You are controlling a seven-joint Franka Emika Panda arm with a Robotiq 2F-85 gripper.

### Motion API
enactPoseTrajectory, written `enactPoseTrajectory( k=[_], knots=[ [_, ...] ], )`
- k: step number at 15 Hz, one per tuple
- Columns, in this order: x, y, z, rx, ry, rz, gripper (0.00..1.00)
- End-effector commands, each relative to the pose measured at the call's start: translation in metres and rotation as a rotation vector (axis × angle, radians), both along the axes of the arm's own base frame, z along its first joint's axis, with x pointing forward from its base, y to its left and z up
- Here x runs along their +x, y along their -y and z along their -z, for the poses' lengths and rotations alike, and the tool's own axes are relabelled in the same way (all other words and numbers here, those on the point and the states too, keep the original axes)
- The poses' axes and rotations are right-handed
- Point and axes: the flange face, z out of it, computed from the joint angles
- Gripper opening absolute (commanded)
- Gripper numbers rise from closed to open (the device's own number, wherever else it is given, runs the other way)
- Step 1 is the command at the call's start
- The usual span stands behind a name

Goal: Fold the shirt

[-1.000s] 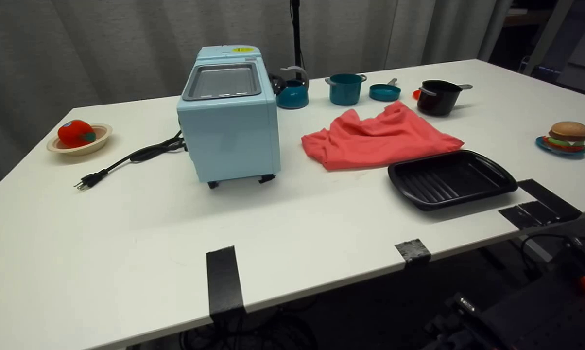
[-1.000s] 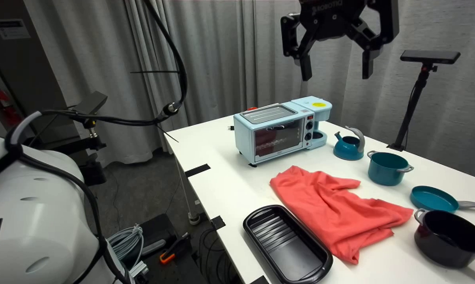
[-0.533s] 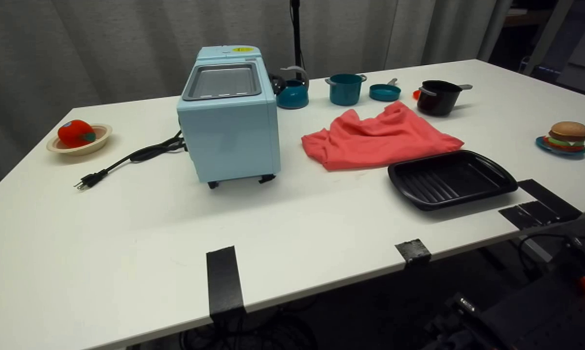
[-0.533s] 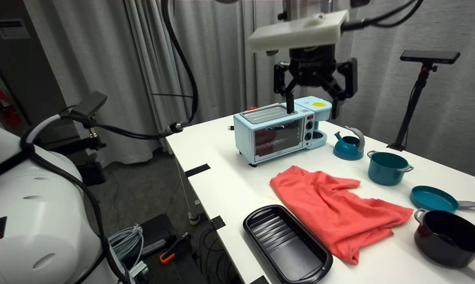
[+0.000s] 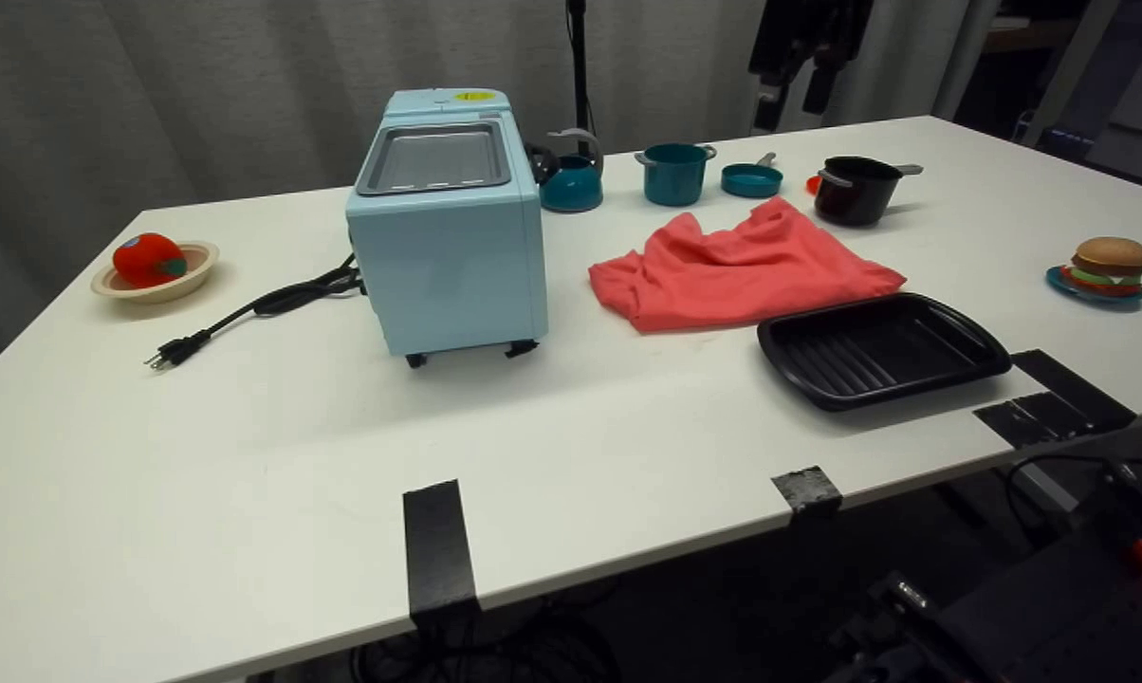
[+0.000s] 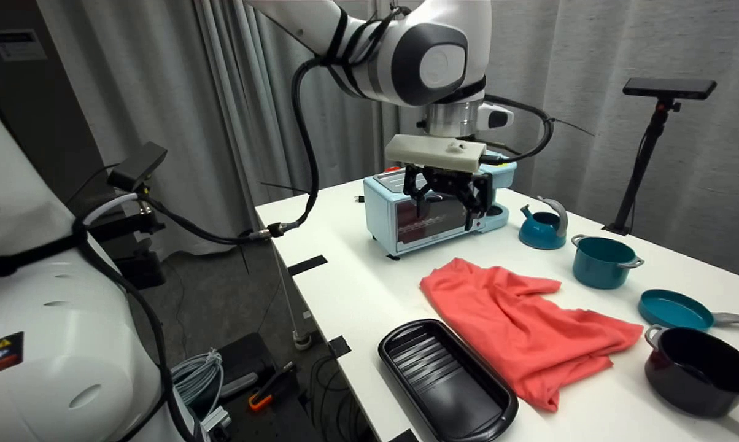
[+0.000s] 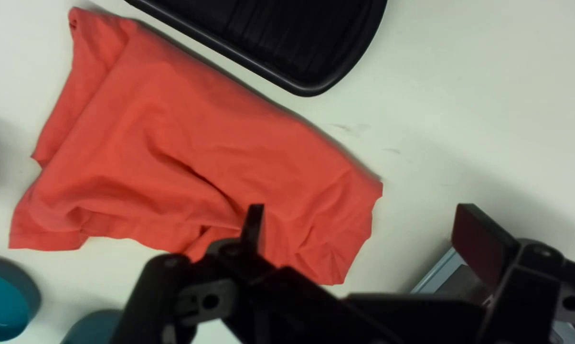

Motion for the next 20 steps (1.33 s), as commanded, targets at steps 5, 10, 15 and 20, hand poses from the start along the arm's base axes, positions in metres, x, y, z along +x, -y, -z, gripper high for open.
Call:
enactPoseTrajectory(
  k=[5, 10, 15, 20],
  knots=[
    [0.017, -0.008, 0.005, 0.004, 0.000, -0.008, 1.00],
    [0.034, -0.009, 0.037, -0.011, 0.030, 0.011, 1.00],
    [0.042, -0.012, 0.102, -0.010, 0.002, -0.001, 1.00],
    [0.039, -0.039, 0.155, 0.007, -0.004, -0.043, 1.00]
  ],
)
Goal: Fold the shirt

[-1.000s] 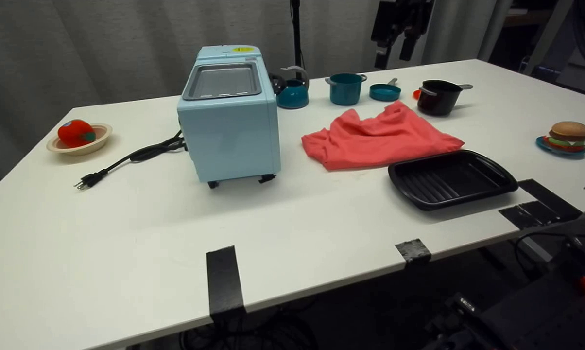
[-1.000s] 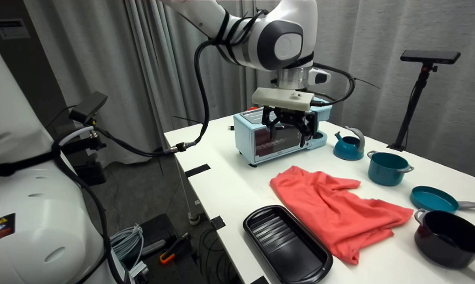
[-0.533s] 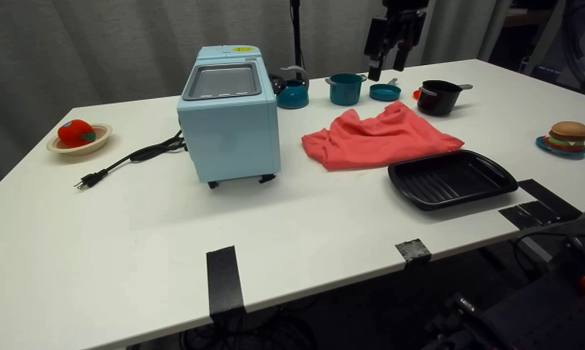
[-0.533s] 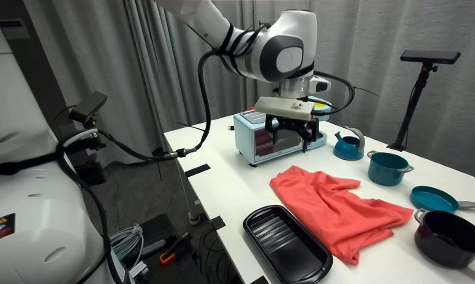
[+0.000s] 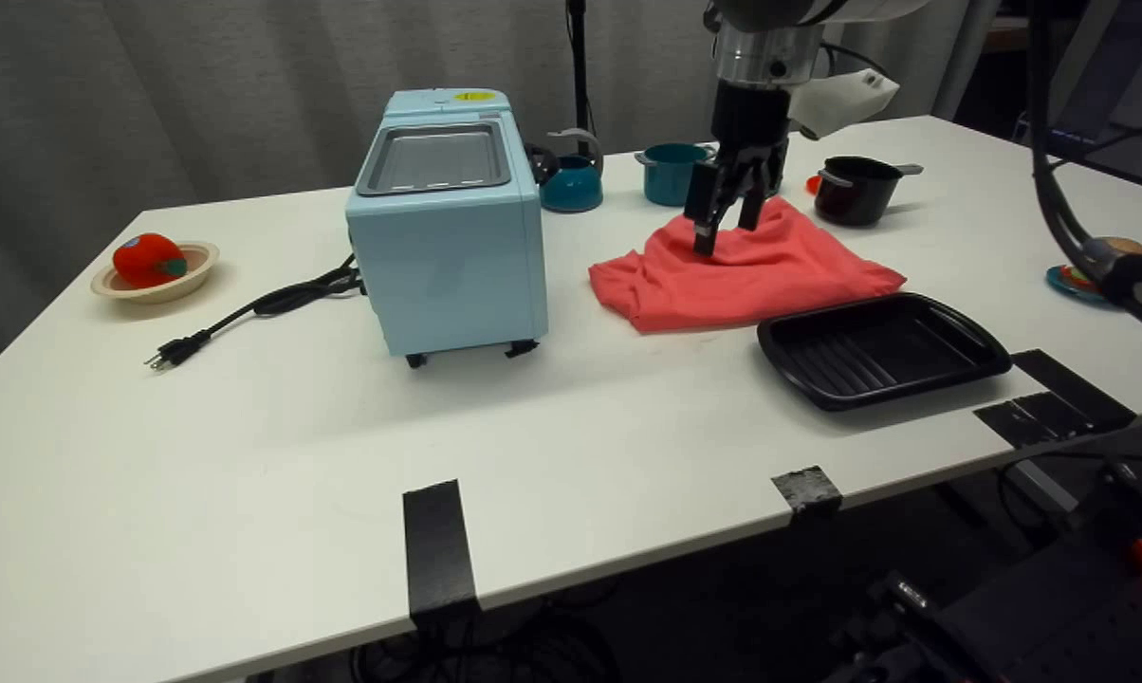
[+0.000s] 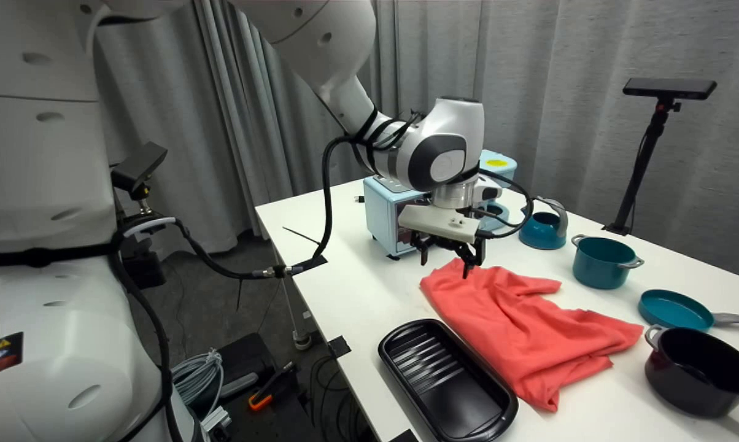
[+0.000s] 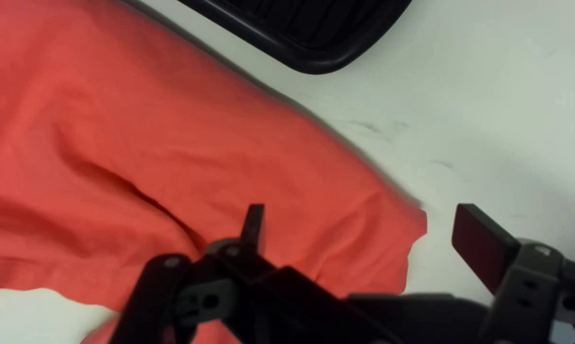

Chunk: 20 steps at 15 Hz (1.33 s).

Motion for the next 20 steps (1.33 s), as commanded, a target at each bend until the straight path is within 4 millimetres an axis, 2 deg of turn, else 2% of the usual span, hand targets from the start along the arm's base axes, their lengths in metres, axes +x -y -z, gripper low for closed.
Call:
enactPoseTrajectory(
  k=[1, 4, 8, 15, 20],
  knots=[
    [0.000, -0.021, 0.028, 0.020, 0.025, -0.032, 1.00],
    [0.009, -0.039, 0.047, 0.028, 0.071, -0.059, 1.00],
    [0.025, -0.054, 0.067, 0.039, 0.118, -0.075, 1.00],
    [0.071, -0.055, 0.085, 0.023, 0.144, -0.088, 1.00],
    [0.093, -0.052, 0.094, 0.006, 0.143, -0.090, 1.00]
  ],
)
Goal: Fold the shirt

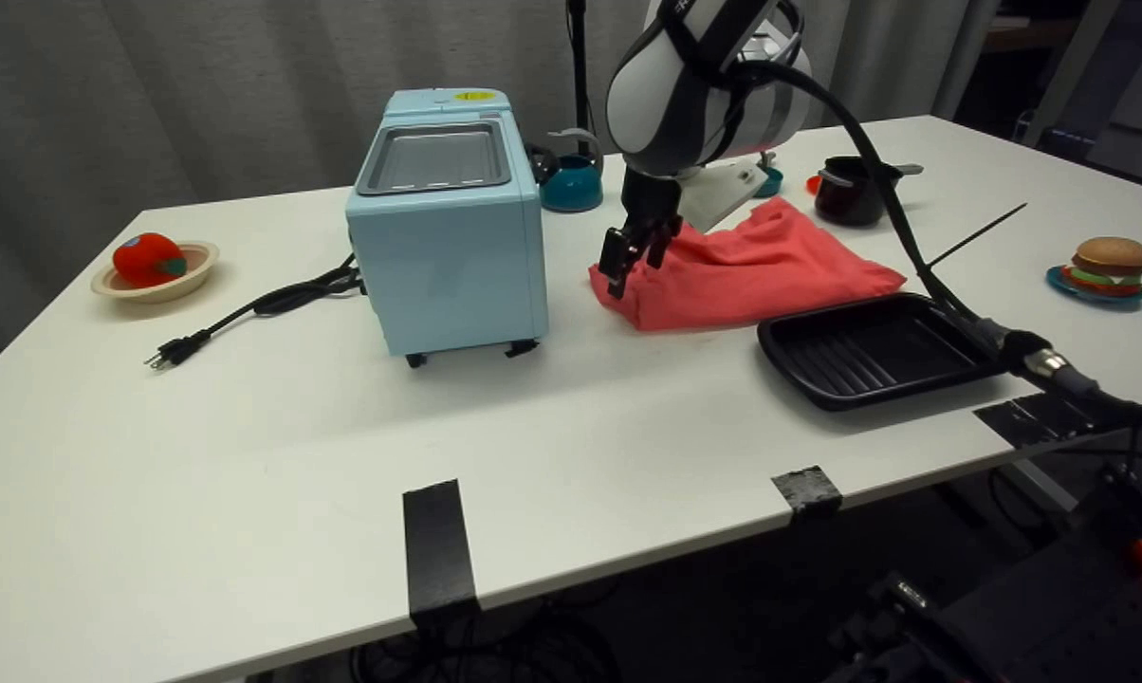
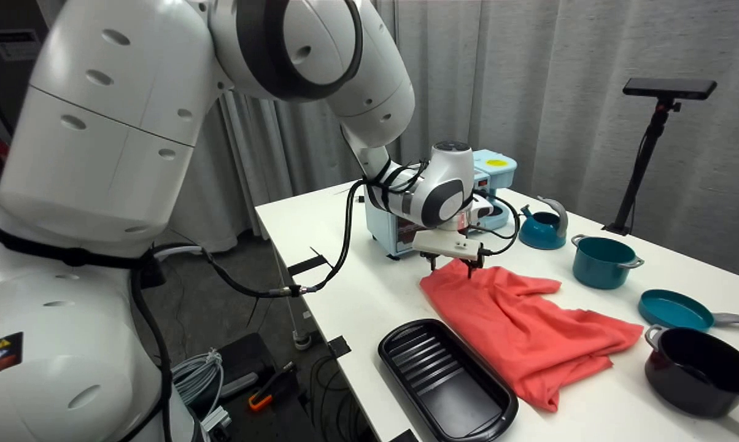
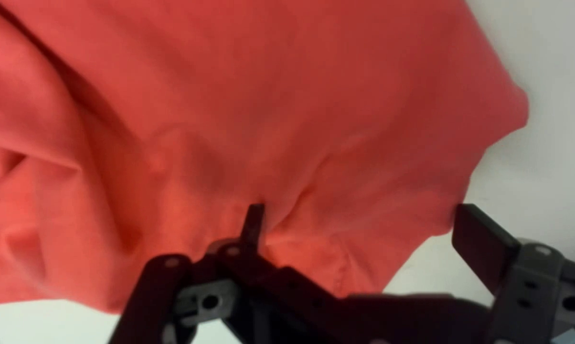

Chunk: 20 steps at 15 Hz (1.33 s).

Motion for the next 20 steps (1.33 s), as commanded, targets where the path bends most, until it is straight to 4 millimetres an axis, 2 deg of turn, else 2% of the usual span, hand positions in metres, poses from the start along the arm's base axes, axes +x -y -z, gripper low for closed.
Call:
enactPoseTrajectory(
  k=[1, 6, 7, 9, 10, 15, 19, 20],
  knots=[
    [0.022, 0.006, 0.007, -0.017, -0.009, 0.012, 1.00],
    [0.036, 0.011, 0.009, -0.025, -0.039, 0.025, 1.00],
    [0.038, 0.012, 0.009, -0.027, -0.047, 0.030, 0.97],
    [0.042, 0.013, 0.007, -0.030, -0.064, 0.041, 0.73],
    [0.044, 0.014, 0.007, -0.032, -0.072, 0.048, 0.69],
    [0.051, 0.018, 0.003, -0.040, -0.087, 0.089, 0.27],
    [0.053, 0.022, 0.003, -0.052, -0.077, 0.130, 0.00],
    [0.054, 0.023, 0.002, -0.065, -0.067, 0.146, 0.40]
  ],
)
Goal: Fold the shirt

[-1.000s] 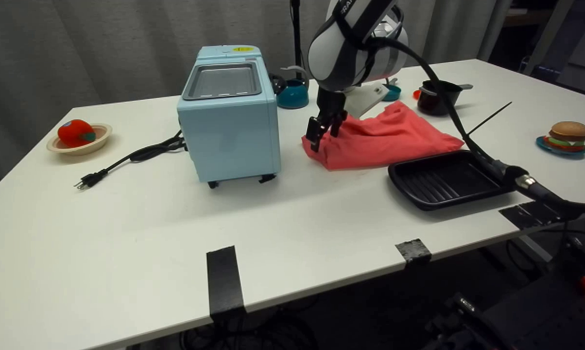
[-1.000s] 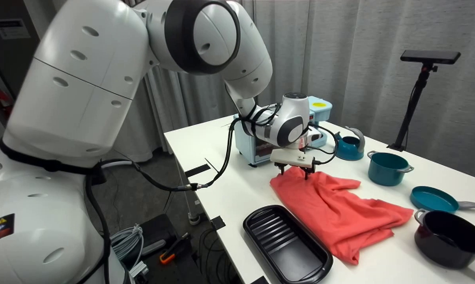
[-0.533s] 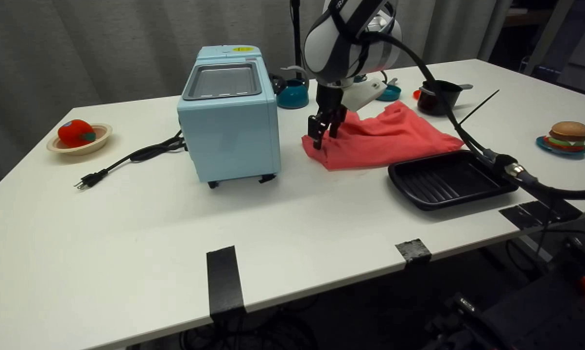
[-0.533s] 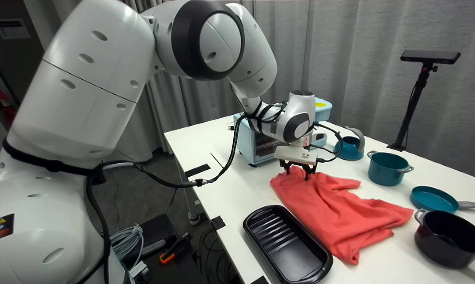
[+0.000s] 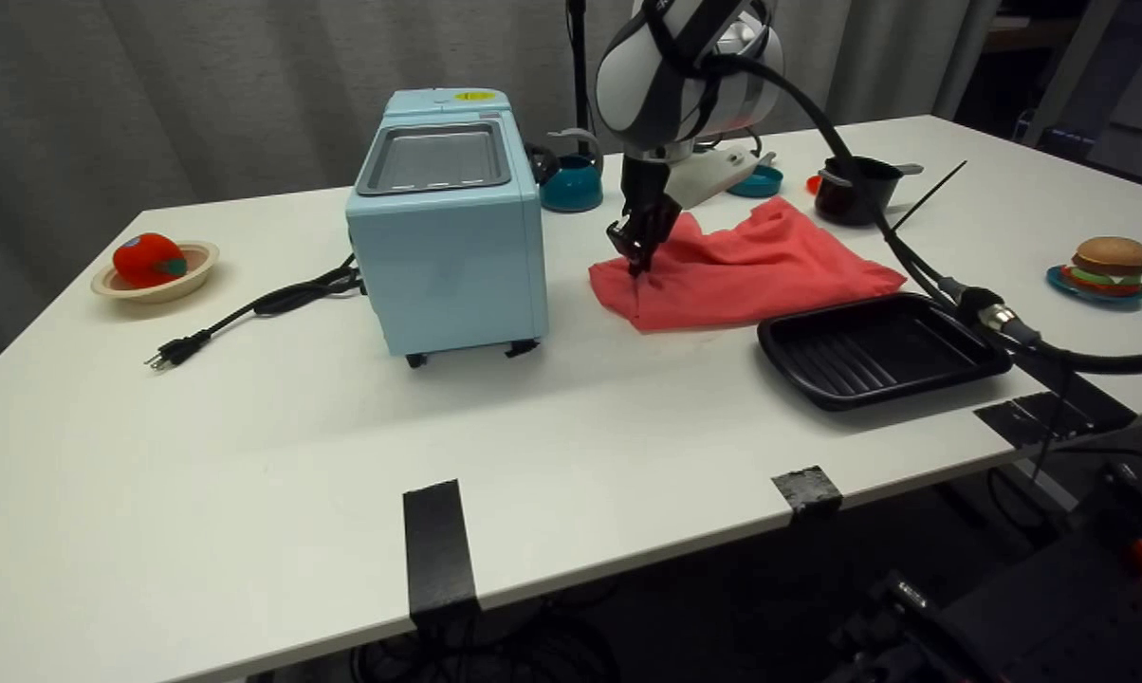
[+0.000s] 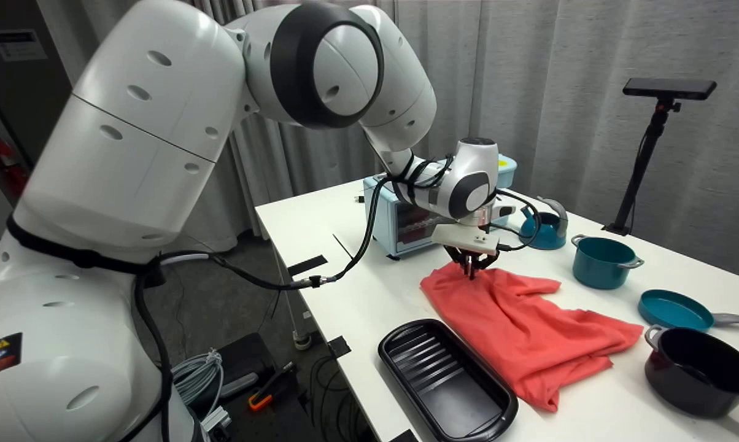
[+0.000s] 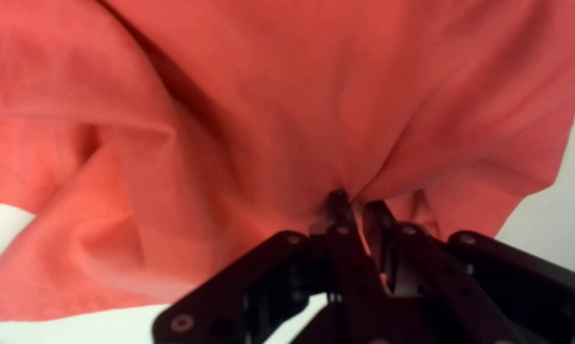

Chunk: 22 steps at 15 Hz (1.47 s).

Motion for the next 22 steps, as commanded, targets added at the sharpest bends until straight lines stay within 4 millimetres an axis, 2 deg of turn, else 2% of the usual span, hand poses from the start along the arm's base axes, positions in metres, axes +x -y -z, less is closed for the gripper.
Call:
enactPoseTrajectory(
  k=[1, 2, 6, 10, 11, 13, 16, 17, 19, 22],
  knots=[
    [0.001, 0.001, 0.000, -0.005, 0.000, 0.013, 0.11],
    [0.002, 0.002, 0.000, -0.010, 0.001, 0.022, 0.11],
    [0.002, 0.000, 0.000, -0.014, 0.002, 0.029, 0.39],
    [0.002, 0.000, 0.001, -0.014, 0.001, 0.029, 0.40],
    [0.002, 0.000, 0.001, -0.014, 0.001, 0.029, 0.65],
    [0.005, 0.001, -0.010, -0.015, 0.007, 0.030, 0.72],
    [0.008, 0.002, -0.023, -0.020, 0.013, 0.029, 0.95],
    [0.006, 0.000, -0.025, -0.020, 0.013, 0.024, 0.99],
    [-0.002, -0.004, -0.020, -0.020, 0.002, 0.010, 1.00],
    [-0.020, -0.014, -0.002, -0.014, -0.030, -0.014, 1.00]
  ],
)
